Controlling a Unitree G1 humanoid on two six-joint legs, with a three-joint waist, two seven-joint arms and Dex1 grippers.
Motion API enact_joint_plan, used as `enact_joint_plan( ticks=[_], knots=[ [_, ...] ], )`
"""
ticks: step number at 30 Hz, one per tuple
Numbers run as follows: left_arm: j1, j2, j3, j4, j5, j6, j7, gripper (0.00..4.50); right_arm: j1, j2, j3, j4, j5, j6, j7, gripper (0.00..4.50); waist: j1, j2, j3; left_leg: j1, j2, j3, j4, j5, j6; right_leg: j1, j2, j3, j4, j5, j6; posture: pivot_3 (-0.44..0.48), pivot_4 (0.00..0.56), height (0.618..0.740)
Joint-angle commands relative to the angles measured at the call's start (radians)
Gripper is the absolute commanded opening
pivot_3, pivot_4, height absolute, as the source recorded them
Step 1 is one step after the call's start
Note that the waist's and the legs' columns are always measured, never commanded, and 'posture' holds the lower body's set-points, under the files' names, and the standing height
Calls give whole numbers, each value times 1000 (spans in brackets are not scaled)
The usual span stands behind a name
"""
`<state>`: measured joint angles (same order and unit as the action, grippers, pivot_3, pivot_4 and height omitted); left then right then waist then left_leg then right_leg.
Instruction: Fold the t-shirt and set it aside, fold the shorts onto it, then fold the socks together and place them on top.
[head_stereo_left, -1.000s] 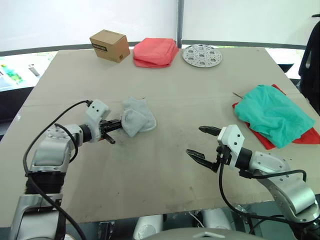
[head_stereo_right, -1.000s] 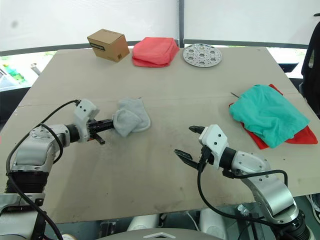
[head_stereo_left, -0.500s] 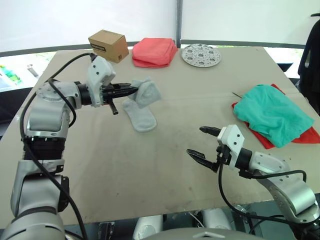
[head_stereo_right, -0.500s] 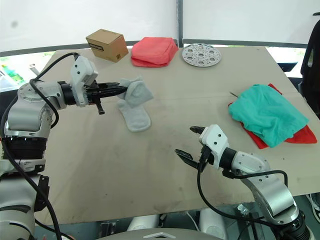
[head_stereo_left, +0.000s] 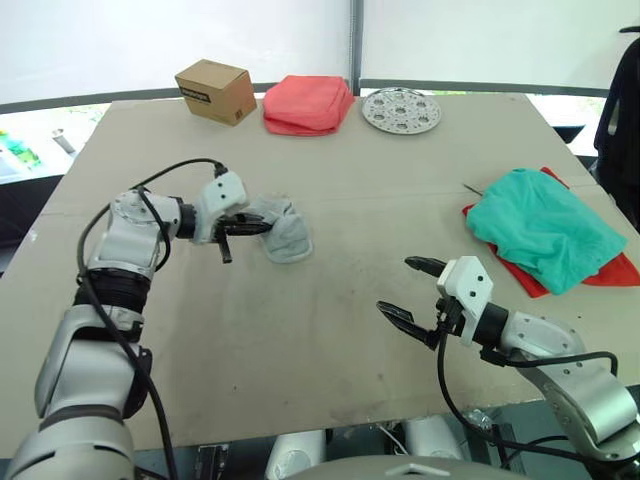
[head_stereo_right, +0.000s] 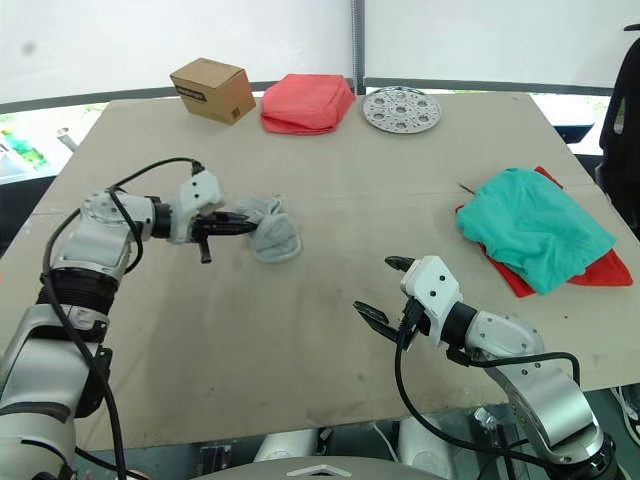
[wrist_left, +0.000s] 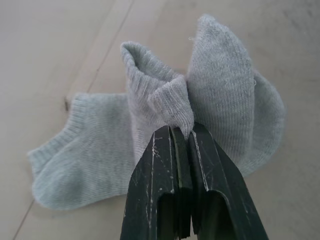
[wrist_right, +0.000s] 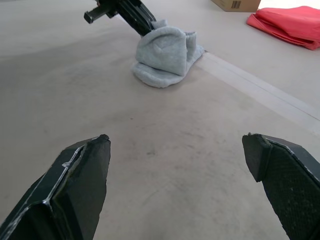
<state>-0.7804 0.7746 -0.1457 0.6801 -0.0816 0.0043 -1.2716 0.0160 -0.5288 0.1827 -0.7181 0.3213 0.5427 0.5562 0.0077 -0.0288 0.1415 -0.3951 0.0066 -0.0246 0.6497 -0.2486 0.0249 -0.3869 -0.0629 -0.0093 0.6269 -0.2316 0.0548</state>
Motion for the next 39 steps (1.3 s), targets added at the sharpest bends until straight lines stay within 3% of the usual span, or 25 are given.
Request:
enact_joint_plan(
  ticks=[1,4,6,8,11,17,21,23,26,30,39],
  knots=[
    [-59,1,28,9,-8,-15,-22,26,7,-4,-22,-46,4,-5,-8,4500,2,0,0,0,0,0,0,0,0,0,0,0,0,0,0,0,150,740],
    [-91,7,20,66,21,-54,-15,26,11,-5,-20,-45,5,-6,-5,4500,3,0,0,0,0,0,0,0,0,0,0,0,0,0,0,0,150,740],
    [-113,4,20,110,44,-84,23,772,11,-6,-21,-45,5,-8,-3,4500,3,0,0,0,0,0,0,0,0,0,0,0,0,0,0,0,150,740],
    [-133,8,0,156,99,-114,89,1241,11,-9,-22,-44,5,-9,-1,4500,3,0,0,0,0,0,0,0,0,0,0,0,0,0,0,0,150,740],
    [-146,7,1,204,128,-105,129,2701,10,-12,-23,-43,6,-8,3,4500,3,0,0,0,0,0,0,0,0,0,0,0,0,0,0,0,150,740],
    [-150,11,68,217,79,-69,139,2701,7,-17,-21,-35,9,-12,13,4500,3,0,0,0,0,-1,0,0,0,0,0,-1,0,0,0,0,150,740],
    [-123,12,123,154,15,-11,94,2701,4,-21,-19,-31,8,-17,19,4500,3,0,0,0,0,0,0,0,0,0,0,0,0,0,0,0,150,740],
    [-80,3,153,86,-20,-66,81,2701,3,-22,-18,-27,7,-19,23,4500,3,0,0,0,0,-1,0,0,0,0,0,0,0,0,0,0,150,740],
    [-30,19,141,0,29,-172,133,2701,2,-20,-17,-24,5,-22,27,4500,3,0,0,0,1,-1,0,0,0,0,0,0,0,0,0,0,150,740],
    [-1,9,150,-62,34,-171,182,2701,-11,-10,-10,-9,6,-25,30,4500,5,0,0,0,0,-1,0,0,0,0,0,0,0,0,0,0,150,740],
    [189,13,128,-330,-7,-110,127,2701,-137,55,28,77,10,-9,27,4500,1,0,0,1,1,0,0,0,0,0,0,0,0,0,0,0,150,740]
  ],
)
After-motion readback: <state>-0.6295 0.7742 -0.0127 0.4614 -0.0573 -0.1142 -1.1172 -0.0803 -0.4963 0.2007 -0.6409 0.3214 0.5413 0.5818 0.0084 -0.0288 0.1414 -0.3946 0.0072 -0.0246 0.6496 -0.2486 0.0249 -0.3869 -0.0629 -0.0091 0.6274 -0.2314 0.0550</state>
